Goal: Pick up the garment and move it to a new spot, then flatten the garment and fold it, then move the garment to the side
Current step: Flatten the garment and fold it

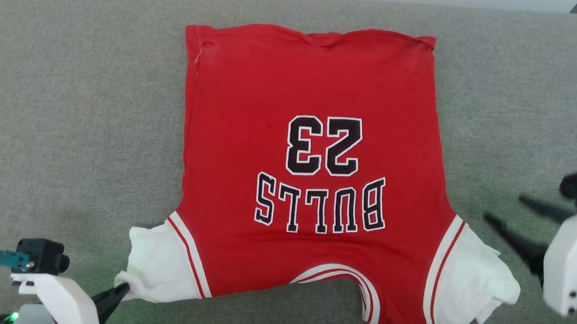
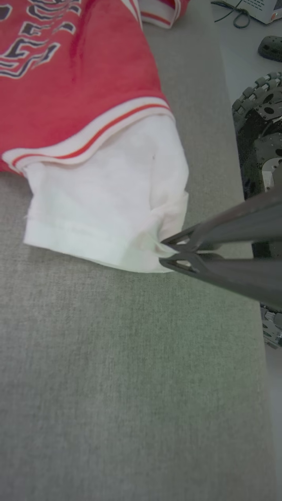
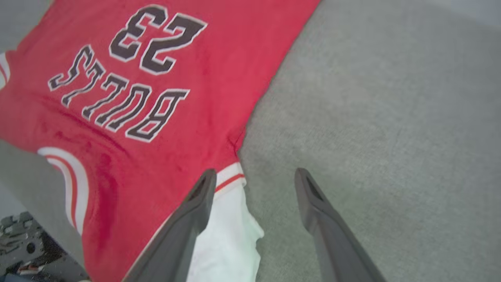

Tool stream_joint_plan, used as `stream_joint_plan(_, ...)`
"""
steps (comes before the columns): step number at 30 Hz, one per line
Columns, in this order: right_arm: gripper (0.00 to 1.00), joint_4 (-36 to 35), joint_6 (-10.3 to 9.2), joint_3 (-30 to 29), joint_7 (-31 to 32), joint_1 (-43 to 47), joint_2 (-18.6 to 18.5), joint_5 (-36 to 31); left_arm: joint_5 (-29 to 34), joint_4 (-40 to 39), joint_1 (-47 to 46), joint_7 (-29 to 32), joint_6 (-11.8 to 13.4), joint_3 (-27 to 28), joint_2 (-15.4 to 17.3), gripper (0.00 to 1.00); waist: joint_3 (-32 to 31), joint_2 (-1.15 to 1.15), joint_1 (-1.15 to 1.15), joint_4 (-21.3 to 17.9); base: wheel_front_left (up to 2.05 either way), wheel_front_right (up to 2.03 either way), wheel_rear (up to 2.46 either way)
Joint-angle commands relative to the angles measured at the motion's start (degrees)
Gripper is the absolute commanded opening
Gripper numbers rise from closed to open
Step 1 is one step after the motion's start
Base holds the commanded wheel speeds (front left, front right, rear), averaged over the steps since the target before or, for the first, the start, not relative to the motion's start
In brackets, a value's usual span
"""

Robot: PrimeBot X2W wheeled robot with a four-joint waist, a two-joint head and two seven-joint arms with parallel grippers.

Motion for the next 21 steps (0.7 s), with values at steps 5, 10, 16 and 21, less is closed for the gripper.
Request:
stream_joint_plan(5,1.0,-1.0,-0.03,-7.7,2.5,-6.7,10.1,-7.5,1.6,0.2,-2.7,-0.2,-1.0,0.7,-1.1,0.0,2.7,0.0,0.0,1.0,0.0,0.0,0.0)
stream_joint_plan(10,1.0,6.7,-0.04,-8.2,1.5,-17.4,16.3,-12.5,3.2,0.7,-5.7,0.9,-2.0,0.7,-2.3,0.0,5.2,0.0,0.0,2.8,0.0,0.0,0.0)
stream_joint_plan(16,1.0,22.3,-0.03,-7.2,0.1,-31.3,19.0,-16.8,6.1,2.1,-10.2,3.0,-3.8,0.1,-5.1,0.0,8.4,0.0,0.0,6.3,0.0,0.0,0.0)
stream_joint_plan(21,1.0,35.4,-0.04,-6.6,1.8,-41.1,19.6,-19.8,8.0,4.2,-13.8,4.5,-5.6,-0.6,-8.0,0.0,11.2,0.0,0.0,9.7,0.0,0.0,0.0)
